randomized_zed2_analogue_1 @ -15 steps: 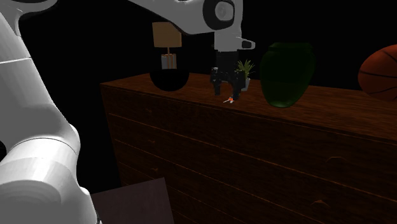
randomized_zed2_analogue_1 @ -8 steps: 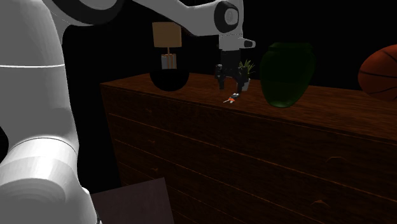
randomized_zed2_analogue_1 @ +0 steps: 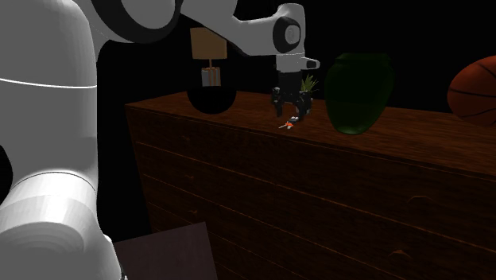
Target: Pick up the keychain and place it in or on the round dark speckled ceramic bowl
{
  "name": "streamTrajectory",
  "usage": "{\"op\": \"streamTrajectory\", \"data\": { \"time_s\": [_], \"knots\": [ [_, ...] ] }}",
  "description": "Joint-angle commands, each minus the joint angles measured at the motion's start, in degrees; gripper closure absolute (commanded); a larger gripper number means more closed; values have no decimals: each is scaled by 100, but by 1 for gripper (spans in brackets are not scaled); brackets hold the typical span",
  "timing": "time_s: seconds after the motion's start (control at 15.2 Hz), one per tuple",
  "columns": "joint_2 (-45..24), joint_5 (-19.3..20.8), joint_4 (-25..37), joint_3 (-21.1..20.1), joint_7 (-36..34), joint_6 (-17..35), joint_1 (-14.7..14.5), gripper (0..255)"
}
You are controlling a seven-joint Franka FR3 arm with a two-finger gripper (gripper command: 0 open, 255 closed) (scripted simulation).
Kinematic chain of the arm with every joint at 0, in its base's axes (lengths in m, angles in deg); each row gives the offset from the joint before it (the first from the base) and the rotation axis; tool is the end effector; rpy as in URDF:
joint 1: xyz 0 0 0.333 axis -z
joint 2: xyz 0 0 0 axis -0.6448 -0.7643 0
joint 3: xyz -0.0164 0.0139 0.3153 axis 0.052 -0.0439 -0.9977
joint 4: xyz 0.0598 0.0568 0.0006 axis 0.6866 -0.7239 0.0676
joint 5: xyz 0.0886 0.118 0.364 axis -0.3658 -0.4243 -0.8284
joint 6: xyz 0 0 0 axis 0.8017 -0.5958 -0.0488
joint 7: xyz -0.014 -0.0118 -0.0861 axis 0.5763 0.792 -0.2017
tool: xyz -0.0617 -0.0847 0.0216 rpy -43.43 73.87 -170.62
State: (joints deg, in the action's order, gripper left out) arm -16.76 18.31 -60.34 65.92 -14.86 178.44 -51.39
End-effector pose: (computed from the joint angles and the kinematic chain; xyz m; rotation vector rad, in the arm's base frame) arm 0.5659 0.2871 0.4902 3.0557 0.6498 0.1192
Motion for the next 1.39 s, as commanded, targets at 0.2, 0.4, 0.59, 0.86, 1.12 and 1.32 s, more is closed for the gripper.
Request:
{"op": "streamTrajectory", "data": {
  "time_s": [0.2,0.4,0.59,0.86,1.12,1.32],
  "knots": [
    [-43,19,-125,6,-13,169,0,0],
    [-43,19,-125,6,-13,169,0,0],
    [-43,19,-124,6,-13,167,0,255],
    [-40,18,-123,6,-12,164,1,255],
    [-42,19,-125,5,-15,167,-1,255],
    [-20,7,0,1,-1,23,-1,255]
  ]
}}
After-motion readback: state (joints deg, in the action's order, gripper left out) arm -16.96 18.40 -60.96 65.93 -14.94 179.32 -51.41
